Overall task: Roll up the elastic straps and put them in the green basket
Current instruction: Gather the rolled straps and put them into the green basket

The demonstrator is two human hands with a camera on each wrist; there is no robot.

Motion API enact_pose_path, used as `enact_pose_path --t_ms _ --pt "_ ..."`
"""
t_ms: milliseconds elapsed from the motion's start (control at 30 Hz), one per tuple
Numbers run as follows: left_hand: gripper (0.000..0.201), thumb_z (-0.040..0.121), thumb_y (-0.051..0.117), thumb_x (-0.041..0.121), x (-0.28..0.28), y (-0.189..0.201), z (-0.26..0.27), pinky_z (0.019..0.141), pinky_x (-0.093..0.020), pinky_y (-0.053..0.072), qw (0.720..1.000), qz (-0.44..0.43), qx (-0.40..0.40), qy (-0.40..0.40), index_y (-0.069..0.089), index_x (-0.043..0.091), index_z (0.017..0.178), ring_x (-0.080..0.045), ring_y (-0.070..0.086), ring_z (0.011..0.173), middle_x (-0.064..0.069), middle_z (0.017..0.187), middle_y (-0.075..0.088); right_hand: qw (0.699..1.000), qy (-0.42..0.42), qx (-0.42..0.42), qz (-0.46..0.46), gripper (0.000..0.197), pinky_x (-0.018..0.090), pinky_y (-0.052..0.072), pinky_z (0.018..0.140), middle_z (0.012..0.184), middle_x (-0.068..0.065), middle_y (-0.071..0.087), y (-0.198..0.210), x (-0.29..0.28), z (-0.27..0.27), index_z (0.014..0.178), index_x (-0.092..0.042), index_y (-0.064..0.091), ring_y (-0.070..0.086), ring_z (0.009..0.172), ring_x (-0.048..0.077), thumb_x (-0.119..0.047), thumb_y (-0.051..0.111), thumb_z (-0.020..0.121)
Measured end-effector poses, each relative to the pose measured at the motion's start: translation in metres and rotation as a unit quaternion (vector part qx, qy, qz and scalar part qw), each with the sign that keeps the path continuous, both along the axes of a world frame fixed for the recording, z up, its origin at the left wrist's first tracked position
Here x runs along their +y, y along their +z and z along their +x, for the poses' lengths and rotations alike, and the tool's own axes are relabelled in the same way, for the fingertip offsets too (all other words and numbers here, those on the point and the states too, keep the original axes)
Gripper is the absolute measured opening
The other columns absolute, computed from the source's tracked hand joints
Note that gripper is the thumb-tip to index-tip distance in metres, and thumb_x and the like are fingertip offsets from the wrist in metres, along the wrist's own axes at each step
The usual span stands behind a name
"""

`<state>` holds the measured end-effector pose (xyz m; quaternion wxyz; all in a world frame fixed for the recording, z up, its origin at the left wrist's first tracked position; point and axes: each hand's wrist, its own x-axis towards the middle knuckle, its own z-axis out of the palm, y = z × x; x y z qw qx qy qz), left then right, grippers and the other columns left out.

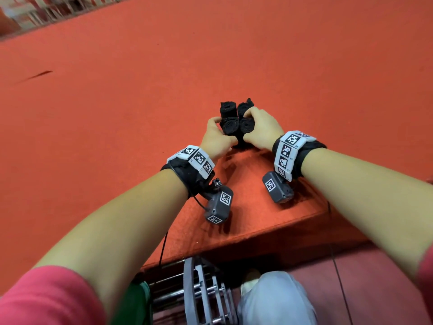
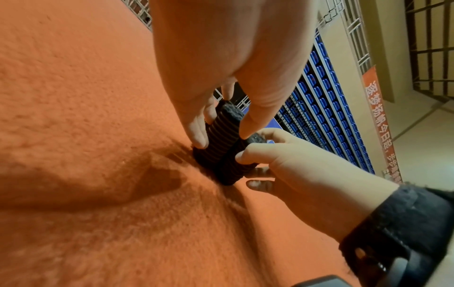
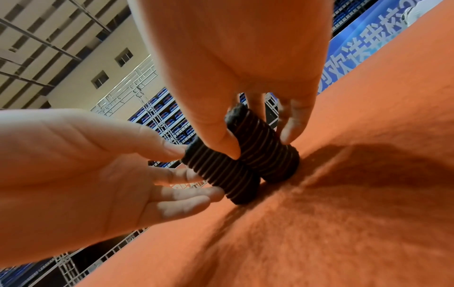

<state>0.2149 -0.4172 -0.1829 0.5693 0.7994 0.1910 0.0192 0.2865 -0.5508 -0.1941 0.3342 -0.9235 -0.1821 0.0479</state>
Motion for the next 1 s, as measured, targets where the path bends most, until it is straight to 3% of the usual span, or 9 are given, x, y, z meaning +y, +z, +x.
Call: enact_pose_path --t_ms 133,233,367,500,567,667,800,1000 --pt "0.075 0.085 0.06 -0.01 0.006 0.004 -0.009 0.063 -0.034 0.047 1.0 -0.006 0.024 -0.002 0.02 0.013 0.145 -0.023 0.053 0.07 -0.003 0.073 0.05 1.0 0.026 0.007 -0.007 0.048 0.038 0.044 0.093 0.122 0.008 0.051 0.002 0.004 -0.01 0.125 -0.026 0.058 0.053 0.11 0.031 -0.02 0.067 0.078" --pt "0.056 0.082 0.068 -0.005 0.011 0.005 -0.017 0.068 -0.037 0.052 0.999 0.009 0.043 -0.009 0.04 0.011 0.127 -0.024 0.057 0.073 -0.014 0.09 0.059 0.999 0.052 0.012 -0.01 0.042 0.035 0.045 0.088 0.11 0.005 0.05 0.006 0.009 -0.019 0.117 -0.027 0.063 0.054 0.1 0.026 -0.021 0.07 0.076" --pt "0.051 0.078 0.075 -0.001 0.021 0.008 -0.031 0.069 -0.041 0.057 0.999 0.03 0.043 0.014 0.043 0.015 0.116 -0.025 0.059 0.078 -0.014 0.105 0.058 0.996 0.084 0.008 -0.019 0.043 0.033 0.045 0.085 0.105 0.005 0.048 0.016 0.018 -0.036 0.116 -0.023 0.065 0.052 0.093 0.022 -0.019 0.073 0.074" --pt "0.052 0.074 0.082 0.006 0.034 0.017 -0.051 0.048 -0.03 0.051 0.997 0.06 0.038 0.029 0.046 0.021 0.109 -0.026 0.061 0.071 -0.016 0.112 0.061 0.992 0.124 0.004 -0.031 0.04 0.033 0.048 0.074 0.104 0.006 0.057 0.034 0.026 -0.055 0.113 -0.017 0.067 0.057 0.089 0.025 -0.017 0.075 0.075" --pt "0.054 0.071 0.085 0.011 0.042 0.025 -0.064 0.044 -0.026 0.048 0.996 0.075 0.032 0.031 0.047 0.021 0.108 -0.027 0.062 0.07 -0.018 0.114 0.06 0.99 0.142 0.005 -0.024 0.036 0.03 0.043 0.068 0.098 0.006 0.06 0.044 0.031 -0.068 0.11 -0.015 0.067 0.058 0.085 0.024 -0.018 0.076 0.075" --pt "0.055 0.073 0.084 0.015 0.053 0.044 -0.089 0.047 -0.03 0.045 0.995 0.098 0.027 0.022 0.044 0.017 0.111 -0.025 0.06 0.069 -0.015 0.106 0.062 0.986 0.166 0.005 -0.019 0.033 0.028 0.042 0.066 0.095 0.003 0.063 0.062 0.042 -0.091 0.109 -0.013 0.066 0.058 0.082 0.022 -0.02 0.074 0.078" --pt "0.053 0.076 0.083 0.018 0.069 0.071 -0.131 0.047 -0.028 0.042 0.992 0.125 0.017 0.031 0.042 0.015 0.11 -0.022 0.055 0.064 -0.008 0.091 0.058 0.981 0.192 0.001 -0.019 0.033 0.035 0.053 0.075 0.099 0.005 0.067 0.089 0.059 -0.129 0.109 -0.014 0.064 0.062 0.088 0.025 -0.023 0.074 0.079" --pt "0.046 0.08 0.078 0.018 0.098 0.116 -0.21 0.048 -0.028 0.043 0.985 0.161 0.025 0.05 0.046 0.012 0.114 -0.02 0.055 0.061 -0.009 0.087 0.058 0.97 0.24 0.001 -0.031 0.033 0.029 0.044 0.063 0.098 0.003 0.066 0.125 0.086 -0.194 0.111 -0.017 0.061 0.059 0.078 0.019 -0.029 0.071 0.081"
